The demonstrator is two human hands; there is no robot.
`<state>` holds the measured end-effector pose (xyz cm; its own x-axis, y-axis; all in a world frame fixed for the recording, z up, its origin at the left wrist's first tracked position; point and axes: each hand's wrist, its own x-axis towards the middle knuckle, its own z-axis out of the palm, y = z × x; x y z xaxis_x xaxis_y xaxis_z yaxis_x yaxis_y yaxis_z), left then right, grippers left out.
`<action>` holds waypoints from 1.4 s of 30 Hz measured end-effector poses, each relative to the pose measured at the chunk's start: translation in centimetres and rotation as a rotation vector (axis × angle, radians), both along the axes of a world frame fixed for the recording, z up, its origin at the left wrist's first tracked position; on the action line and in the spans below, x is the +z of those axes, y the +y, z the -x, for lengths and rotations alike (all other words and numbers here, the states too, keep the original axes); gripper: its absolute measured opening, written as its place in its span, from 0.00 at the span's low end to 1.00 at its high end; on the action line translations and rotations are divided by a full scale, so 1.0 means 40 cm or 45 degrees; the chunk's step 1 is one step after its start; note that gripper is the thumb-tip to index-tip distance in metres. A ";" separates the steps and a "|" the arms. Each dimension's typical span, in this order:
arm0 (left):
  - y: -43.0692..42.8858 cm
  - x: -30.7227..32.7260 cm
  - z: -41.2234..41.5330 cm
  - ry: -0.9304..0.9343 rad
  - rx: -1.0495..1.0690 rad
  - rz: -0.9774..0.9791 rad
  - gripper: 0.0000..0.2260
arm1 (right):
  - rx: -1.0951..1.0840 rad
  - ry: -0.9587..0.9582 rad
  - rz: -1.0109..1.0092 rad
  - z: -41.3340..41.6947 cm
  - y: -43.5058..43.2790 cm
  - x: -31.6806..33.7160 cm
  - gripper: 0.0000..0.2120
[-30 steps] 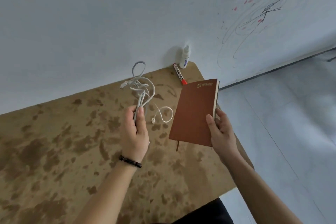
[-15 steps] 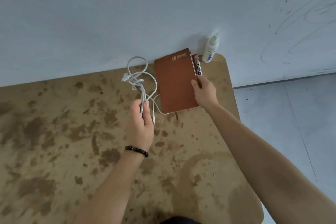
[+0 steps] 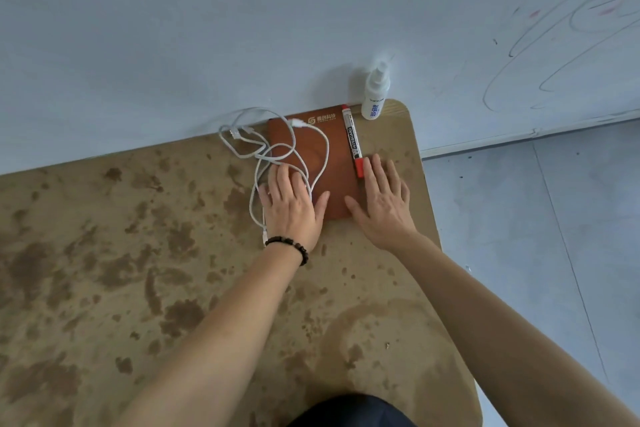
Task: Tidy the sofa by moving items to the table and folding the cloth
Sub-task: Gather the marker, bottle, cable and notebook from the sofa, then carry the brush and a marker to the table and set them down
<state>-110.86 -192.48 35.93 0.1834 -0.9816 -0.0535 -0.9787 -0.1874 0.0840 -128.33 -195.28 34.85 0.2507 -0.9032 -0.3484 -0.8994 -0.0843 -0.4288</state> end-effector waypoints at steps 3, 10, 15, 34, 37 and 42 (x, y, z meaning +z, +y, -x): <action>0.030 -0.026 -0.004 0.071 0.152 -0.023 0.36 | 0.076 0.082 0.010 0.007 0.014 -0.026 0.37; 0.048 -0.066 -0.027 0.138 0.162 -0.210 0.36 | 0.106 0.115 -0.016 0.004 0.008 -0.046 0.38; 0.045 -0.037 -0.035 0.160 0.180 -0.334 0.36 | 0.099 0.104 -0.063 0.001 0.001 -0.023 0.38; 0.833 0.414 0.219 0.888 0.882 0.291 0.23 | -0.254 -0.713 -0.068 0.314 0.610 0.316 0.19; 0.908 0.456 0.222 0.866 1.017 0.385 0.22 | -0.137 -0.781 -0.069 0.310 0.645 0.354 0.22; 1.026 0.529 0.164 0.790 1.129 0.697 0.23 | 0.118 -0.836 0.046 0.253 0.676 0.414 0.22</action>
<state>-117.42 -151.45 57.10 0.8939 -0.4481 0.0120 -0.2937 -0.5653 0.7708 -138.45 -168.24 51.43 0.4779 -0.8759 -0.0664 -0.4407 -0.1737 -0.8807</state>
